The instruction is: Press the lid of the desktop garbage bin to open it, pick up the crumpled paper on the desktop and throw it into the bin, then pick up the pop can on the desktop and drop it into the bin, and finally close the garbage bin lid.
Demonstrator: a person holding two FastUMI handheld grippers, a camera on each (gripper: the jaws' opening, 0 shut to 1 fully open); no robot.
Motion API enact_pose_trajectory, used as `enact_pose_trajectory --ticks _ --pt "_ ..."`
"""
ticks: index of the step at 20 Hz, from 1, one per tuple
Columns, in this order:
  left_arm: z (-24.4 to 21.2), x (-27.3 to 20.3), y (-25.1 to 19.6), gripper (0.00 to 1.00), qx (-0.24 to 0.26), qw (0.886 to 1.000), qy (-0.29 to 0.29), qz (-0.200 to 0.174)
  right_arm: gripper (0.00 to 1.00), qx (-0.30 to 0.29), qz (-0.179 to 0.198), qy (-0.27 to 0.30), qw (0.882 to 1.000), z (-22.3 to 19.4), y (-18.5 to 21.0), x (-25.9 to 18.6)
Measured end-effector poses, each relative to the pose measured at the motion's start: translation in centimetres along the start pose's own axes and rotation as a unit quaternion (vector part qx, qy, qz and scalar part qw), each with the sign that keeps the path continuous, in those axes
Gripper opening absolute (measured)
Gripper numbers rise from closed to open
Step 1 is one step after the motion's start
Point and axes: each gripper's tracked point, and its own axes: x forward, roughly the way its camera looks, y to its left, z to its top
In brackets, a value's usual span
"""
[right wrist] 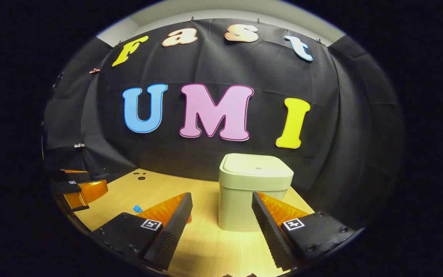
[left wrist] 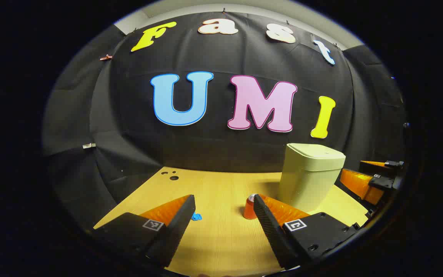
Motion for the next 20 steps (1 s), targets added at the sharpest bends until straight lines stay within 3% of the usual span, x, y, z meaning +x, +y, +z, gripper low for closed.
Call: enact_pose_trajectory --ticks 11,20 --pt "-1.9 0.0 0.2 0.98 -0.021 0.999 0.028 0.013 0.98 0.001 0.006 0.021 1.0 -1.7 -0.4 -0.2" --pt "-2.1 0.1 -0.6 0.98 -0.009 1.0 0.026 0.011 0.98 0.008 0.007 0.038 0.999 -2.7 -1.2 -0.5"
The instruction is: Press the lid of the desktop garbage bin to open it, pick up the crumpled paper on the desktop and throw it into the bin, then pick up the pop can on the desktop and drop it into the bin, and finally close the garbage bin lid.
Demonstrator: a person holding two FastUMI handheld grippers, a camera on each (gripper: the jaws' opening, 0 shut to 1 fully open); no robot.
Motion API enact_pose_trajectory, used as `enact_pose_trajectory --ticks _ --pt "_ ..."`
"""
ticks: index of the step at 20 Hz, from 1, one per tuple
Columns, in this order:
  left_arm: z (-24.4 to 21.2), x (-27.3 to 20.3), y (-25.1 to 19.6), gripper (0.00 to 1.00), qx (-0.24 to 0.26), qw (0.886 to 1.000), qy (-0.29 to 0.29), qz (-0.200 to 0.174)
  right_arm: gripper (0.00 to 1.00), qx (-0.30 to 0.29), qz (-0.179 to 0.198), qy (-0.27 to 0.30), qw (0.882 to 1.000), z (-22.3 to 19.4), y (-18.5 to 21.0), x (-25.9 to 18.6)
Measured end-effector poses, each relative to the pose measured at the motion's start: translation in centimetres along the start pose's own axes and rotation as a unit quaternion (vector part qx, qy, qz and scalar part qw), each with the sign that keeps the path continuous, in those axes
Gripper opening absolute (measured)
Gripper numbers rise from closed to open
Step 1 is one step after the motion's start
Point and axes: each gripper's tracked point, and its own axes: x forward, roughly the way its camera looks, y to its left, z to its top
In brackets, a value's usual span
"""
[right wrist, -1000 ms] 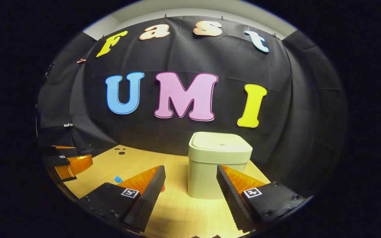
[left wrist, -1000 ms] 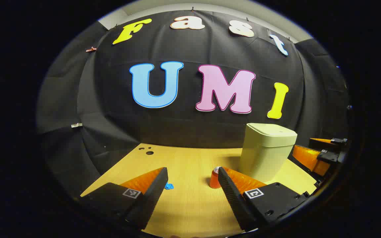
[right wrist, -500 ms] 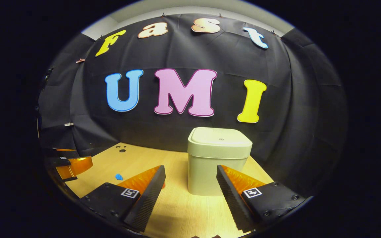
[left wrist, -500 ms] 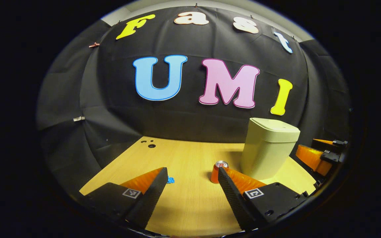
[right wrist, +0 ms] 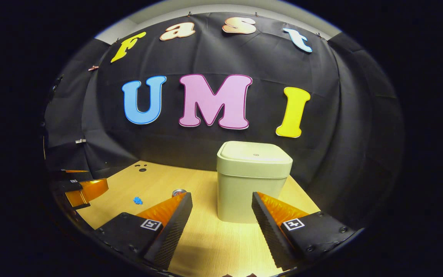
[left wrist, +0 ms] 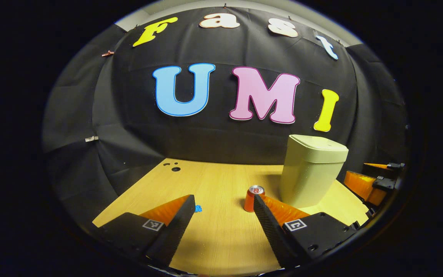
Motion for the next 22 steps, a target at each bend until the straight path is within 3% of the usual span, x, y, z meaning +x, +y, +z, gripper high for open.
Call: enact_pose_trajectory --ticks 12,15,16,17,19,22 --pt "-0.4 0.1 -2.1 0.98 0.014 1.0 0.004 -0.019 0.97 0.004 0.013 0.014 1.0 -0.6 -0.3 -0.4" --pt "-0.6 0.0 -2.5 0.98 0.015 1.0 0.008 -0.022 0.76 0.011 0.012 0.01 1.0 0.0 -0.6 -0.4" --pt "-0.7 0.0 -2.7 0.98 0.015 1.0 0.01 -0.024 0.76 0.008 0.01 0.008 1.0 0.1 -0.6 -0.1" --pt "-0.7 0.0 -2.8 0.98 0.016 0.999 0.011 -0.025 0.64 0.007 0.007 0.007 1.0 0.2 -0.8 0.0" --pt "-0.8 0.0 -3.1 0.98 0.02 0.999 0.011 -0.027 0.48 0.009 0.004 0.011 1.0 0.1 -1.1 0.3" --pt "-1.0 0.0 -3.3 0.98 0.026 0.999 0.014 -0.03 0.32 0.015 0.012 0.026 0.999 -0.5 -0.9 0.6"
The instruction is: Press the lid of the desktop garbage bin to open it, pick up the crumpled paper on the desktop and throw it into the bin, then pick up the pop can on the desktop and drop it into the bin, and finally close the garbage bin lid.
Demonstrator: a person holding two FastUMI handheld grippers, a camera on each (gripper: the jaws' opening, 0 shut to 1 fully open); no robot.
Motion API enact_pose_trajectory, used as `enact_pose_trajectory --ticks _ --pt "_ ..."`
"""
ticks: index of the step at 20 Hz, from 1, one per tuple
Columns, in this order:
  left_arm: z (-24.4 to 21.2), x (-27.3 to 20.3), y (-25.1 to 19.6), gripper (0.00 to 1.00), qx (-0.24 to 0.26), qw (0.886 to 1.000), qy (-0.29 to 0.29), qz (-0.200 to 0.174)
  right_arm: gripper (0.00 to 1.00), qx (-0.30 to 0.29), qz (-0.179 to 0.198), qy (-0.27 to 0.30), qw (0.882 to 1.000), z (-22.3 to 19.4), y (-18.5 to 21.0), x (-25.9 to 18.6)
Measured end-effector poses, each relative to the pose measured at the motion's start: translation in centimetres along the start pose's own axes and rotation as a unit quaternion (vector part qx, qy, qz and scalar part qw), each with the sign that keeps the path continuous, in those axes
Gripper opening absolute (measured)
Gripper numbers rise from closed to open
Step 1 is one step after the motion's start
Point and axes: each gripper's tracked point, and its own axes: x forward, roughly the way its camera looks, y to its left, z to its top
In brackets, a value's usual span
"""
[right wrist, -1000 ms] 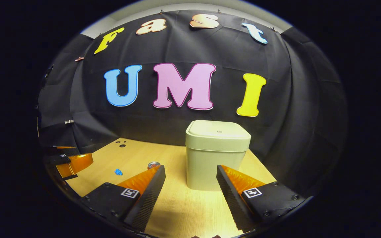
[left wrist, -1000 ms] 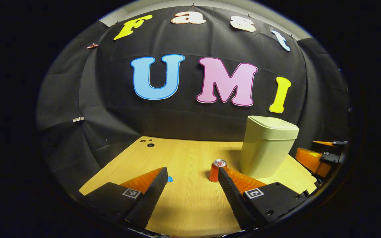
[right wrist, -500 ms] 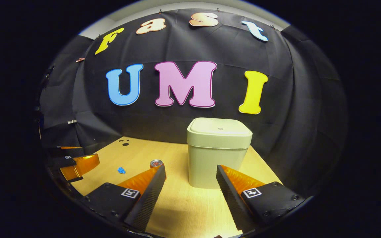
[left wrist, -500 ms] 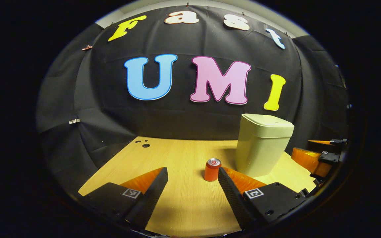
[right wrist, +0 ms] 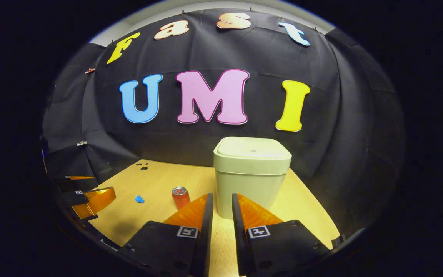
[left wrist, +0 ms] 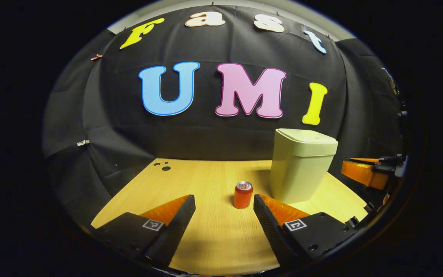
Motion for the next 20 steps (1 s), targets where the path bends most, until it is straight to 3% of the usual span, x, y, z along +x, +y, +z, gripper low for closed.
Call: enact_pose_trajectory --ticks 1,3,4,6,7,12,20 --pt "0.0 0.0 0.0 0.98 -0.001 1.0 0.0 -0.001 0.28 -0.002 -0.01 0.003 1.0 -0.3 -0.7 0.2" --pt "0.0 0.1 0.0 0.98 -0.002 1.0 -0.001 0.001 0.08 0.003 -0.006 0.017 1.0 -1.1 -0.8 0.4" --pt "0.1 0.1 0.1 0.98 -0.003 1.0 -0.001 0.003 0.06 0.003 -0.003 0.024 1.0 -1.6 -0.8 0.5" --pt "0.0 0.4 0.2 0.98 -0.008 1.0 0.001 0.005 0.1 0.005 0.001 0.032 0.999 -1.8 -1.1 0.3" --pt "-0.2 0.4 0.2 0.98 -0.01 1.0 0.002 0.006 0.06 0.01 0.014 0.036 0.999 -2.1 -0.5 1.0" --pt "-0.5 0.9 0.6 0.98 -0.014 1.0 0.006 0.014 0.05 0.028 0.045 0.058 0.997 -2.6 0.6 1.4" --pt "-0.4 2.2 1.0 0.98 -0.017 1.0 0.008 0.018 0.05 0.036 0.055 0.033 0.997 3.1 0.2 3.6"
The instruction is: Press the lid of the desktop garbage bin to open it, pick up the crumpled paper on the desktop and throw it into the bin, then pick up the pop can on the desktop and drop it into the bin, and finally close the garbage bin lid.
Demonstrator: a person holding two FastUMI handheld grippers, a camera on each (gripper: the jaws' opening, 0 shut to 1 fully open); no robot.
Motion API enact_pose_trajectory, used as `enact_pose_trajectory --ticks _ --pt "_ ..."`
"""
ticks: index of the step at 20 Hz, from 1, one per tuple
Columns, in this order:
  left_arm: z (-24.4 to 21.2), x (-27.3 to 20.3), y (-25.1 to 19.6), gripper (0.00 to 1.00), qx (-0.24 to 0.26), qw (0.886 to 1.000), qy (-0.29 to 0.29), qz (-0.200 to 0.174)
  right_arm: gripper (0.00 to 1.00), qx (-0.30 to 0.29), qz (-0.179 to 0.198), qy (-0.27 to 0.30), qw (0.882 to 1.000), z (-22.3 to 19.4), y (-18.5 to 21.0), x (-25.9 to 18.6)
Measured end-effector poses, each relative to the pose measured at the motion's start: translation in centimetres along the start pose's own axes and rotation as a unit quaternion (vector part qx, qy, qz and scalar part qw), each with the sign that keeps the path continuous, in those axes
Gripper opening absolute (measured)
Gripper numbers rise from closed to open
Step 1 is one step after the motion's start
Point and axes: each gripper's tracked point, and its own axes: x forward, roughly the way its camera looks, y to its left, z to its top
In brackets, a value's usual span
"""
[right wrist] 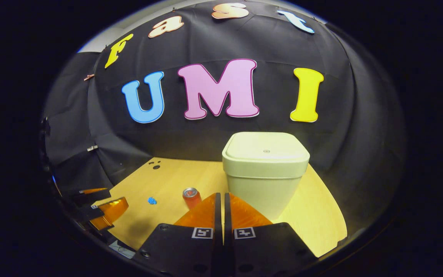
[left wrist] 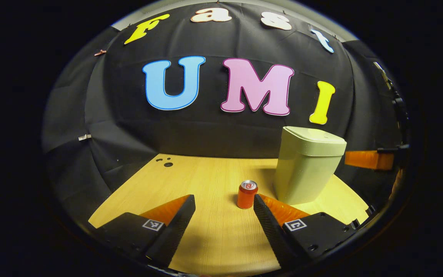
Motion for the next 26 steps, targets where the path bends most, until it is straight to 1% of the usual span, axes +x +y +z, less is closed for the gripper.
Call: enact_pose_trajectory --ticks 3,6,9,12,15,17,18,19,20,22,25,26 --pt "0.7 0.7 0.3 0.98 0.002 1.0 -0.002 0.003 0.05 0.0 -0.015 -0.012 1.0 2.3 -1.4 1.5" --pt "2.2 1.4 1.7 0.98 0.001 0.999 -0.019 0.025 0.05 0.02 -0.02 -0.021 0.999 4.5 -2.5 3.0" --pt "2.8 1.6 2.1 0.98 -0.015 0.999 -0.019 0.035 0.05 -0.005 -0.034 -0.047 0.998 7.3 -4.2 4.9" --pt "3.1 0.9 2.4 0.98 -0.012 0.999 -0.014 0.044 0.05 -0.009 -0.04 -0.058 0.997 8.8 -5.7 6.4" --pt "3.7 0.4 2.7 0.98 -0.016 0.998 -0.021 0.056 0.05 -0.018 -0.051 -0.056 0.997 9.0 -7.5 8.0" --pt "3.5 0.2 2.8 0.98 -0.017 0.997 -0.02 0.066 0.05 -0.024 -0.056 -0.045 0.997 8.3 -8.4 9.0" --pt "3.5 0.1 2.7 0.98 -0.018 0.997 -0.018 0.07 0.09 -0.028 -0.059 -0.042 0.997 8.0 -8.8 9.4" --pt "3.1 0.2 2.6 0.98 -0.02 0.997 -0.015 0.072 0.05 -0.032 -0.062 -0.042 0.997 7.8 -9.1 9.8" --pt "2.9 0.1 2.3 0.98 -0.023 0.997 -0.012 0.072 0.05 -0.036 -0.064 -0.043 0.996 7.6 -9.6 10.1" --pt "2.4 0.0 1.9 0.98 -0.026 0.997 -0.008 0.076 0.05 -0.042 -0.062 -0.031 0.997 6.4 -9.8 11.0" --pt "2.4 0.0 1.9 0.98 -0.025 0.995 -0.009 0.095 0.05 -0.041 -0.053 -0.009 0.998 4.5 -9.9 12.1" --pt "2.4 0.1 1.7 0.98 -0.027 0.995 -0.007 0.098 0.05 -0.042 -0.052 -0.024 0.998 5.0 -10.0 12.3"
